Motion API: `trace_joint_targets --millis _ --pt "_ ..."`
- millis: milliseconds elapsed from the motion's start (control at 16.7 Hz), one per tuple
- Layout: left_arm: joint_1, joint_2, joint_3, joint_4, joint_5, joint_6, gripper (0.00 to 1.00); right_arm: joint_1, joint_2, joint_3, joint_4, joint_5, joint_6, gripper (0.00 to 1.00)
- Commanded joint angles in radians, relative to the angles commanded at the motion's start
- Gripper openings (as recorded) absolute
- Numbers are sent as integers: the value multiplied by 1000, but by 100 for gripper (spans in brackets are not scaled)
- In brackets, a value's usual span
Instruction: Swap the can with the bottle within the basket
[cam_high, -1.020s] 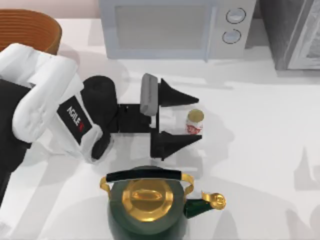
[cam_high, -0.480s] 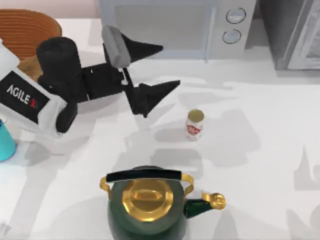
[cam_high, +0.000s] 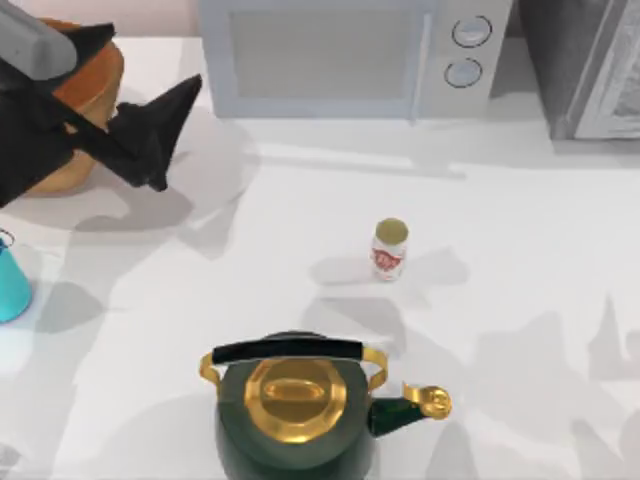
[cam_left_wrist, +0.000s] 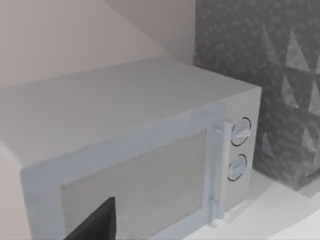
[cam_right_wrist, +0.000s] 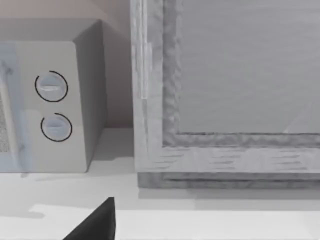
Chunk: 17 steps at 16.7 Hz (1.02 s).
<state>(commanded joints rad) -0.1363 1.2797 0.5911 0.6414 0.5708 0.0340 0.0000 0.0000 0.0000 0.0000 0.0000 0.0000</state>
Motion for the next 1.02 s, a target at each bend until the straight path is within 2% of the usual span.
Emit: trace_joint_targets --millis 360,600,840,1020 --pt "87 -695 -326 -365 -303 -26 100 0 0 0 0 0 0 100" --pt "119 -1047 -485 -534 -457 -34 100 0 0 0 0 0 0 100" --pt "134 -1244 -575 -625 -552 -34 100 0 0 0 0 0 0 100" --pt "136 -1280 -591 -641 -571 -34 100 0 0 0 0 0 0 100"
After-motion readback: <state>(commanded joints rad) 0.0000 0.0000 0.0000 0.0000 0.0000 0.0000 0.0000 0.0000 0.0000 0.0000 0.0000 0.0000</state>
